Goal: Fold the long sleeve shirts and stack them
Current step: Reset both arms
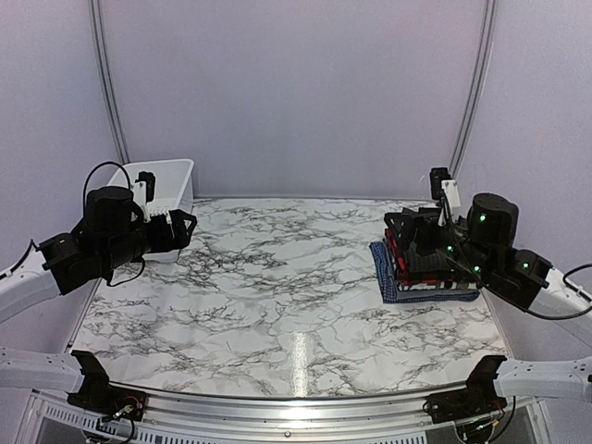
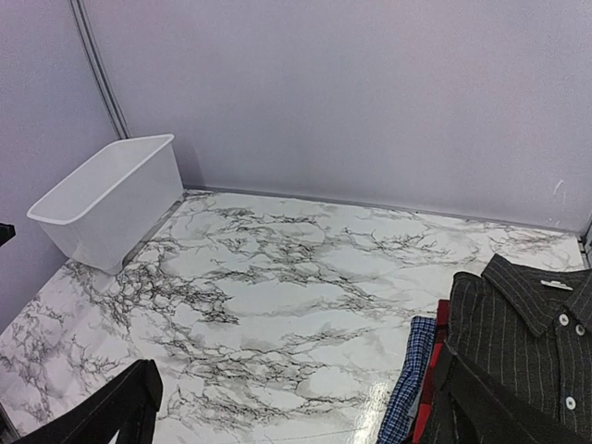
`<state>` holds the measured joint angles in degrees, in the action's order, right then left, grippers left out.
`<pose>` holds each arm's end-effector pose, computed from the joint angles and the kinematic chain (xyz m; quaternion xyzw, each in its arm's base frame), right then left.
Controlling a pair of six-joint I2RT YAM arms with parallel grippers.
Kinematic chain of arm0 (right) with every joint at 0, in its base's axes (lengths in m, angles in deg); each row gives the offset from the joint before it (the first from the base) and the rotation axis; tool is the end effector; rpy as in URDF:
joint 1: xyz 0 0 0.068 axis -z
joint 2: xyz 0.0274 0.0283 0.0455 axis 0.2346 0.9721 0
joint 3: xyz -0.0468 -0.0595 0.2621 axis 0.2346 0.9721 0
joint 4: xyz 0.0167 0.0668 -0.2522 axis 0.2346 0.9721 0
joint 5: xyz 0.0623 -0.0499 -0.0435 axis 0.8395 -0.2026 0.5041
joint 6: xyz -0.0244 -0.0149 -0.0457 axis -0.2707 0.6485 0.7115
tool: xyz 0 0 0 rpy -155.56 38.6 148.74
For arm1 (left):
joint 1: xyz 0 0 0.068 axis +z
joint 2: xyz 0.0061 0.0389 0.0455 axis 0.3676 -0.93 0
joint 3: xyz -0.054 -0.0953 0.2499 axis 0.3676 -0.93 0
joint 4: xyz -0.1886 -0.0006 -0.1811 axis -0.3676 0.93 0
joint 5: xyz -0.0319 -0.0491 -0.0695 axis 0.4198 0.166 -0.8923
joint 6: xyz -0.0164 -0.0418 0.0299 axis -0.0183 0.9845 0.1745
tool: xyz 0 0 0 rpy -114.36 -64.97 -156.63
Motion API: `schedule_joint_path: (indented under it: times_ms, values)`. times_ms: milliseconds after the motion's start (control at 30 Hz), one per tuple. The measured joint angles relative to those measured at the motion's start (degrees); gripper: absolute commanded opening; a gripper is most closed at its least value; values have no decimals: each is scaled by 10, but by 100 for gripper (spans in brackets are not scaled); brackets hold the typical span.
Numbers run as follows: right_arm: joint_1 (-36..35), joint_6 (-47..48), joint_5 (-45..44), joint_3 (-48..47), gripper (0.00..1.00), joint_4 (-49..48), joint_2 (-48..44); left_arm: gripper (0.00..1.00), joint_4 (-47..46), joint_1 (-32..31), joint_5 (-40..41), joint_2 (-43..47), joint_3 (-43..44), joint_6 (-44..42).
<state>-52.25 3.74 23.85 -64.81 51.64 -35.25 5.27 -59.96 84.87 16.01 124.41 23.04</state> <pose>0.1587 0.1186 0.3326 -0.1135 0.7638 0.2105 0.5995 0.1811 -0.1297 0.3245 0.0038 0.8046 -0.1998 0.5592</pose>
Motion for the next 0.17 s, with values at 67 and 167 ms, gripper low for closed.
schedule_joint_path:
  times_ms: [67,167]
  values:
    - [0,0,1,-1,99,0,0,99,0,0,0,0,0,0]
    - [0,0,3,-2,99,0,0,99,0,0,0,0,0,0]
